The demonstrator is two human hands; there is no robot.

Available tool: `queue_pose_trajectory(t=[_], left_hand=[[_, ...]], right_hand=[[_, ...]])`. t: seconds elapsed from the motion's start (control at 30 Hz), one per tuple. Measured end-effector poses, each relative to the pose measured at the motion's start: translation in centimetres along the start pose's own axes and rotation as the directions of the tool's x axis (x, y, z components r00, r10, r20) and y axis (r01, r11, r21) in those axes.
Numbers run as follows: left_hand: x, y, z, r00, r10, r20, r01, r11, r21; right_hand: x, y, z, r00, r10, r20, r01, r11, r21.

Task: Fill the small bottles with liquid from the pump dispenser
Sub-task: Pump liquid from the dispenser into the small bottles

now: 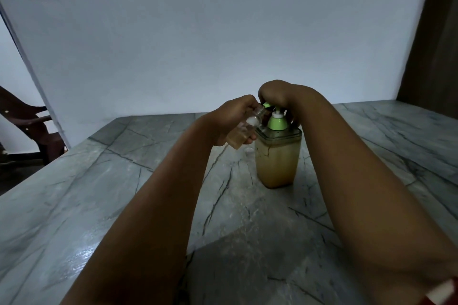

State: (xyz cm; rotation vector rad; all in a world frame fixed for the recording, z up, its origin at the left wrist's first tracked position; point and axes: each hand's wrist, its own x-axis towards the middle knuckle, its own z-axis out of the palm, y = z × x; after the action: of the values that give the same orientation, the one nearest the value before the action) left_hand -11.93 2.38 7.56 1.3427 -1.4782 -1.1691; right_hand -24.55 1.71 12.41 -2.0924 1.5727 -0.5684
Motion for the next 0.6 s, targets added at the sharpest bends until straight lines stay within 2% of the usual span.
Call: queue_pose_trajectory(t=[0.23,0.47,0.6], left_hand=[[-0.08,0.00,0.04,1.000,0.002,-0.017,-0.001,1.000,0.003],[-0.20,0.01,-0.06,1.000,0.005,-0.015,-0.005,1.000,0.008],[-0.29,0.06,0.04,1.000,0.001,-0.022,-0.001,1.000,0.008]], right_hand=[[0.08,0.40,0.14,0.999,-0.037,0.025,0.038,0.999,-0.032],[0.00,-0.06,0.11,1.000,0.017,0.015,-0.018,0.996,0.088],[0.08,0.16,0.35,1.000,0.018,0.021,-0.018,1.000,-0.002]])
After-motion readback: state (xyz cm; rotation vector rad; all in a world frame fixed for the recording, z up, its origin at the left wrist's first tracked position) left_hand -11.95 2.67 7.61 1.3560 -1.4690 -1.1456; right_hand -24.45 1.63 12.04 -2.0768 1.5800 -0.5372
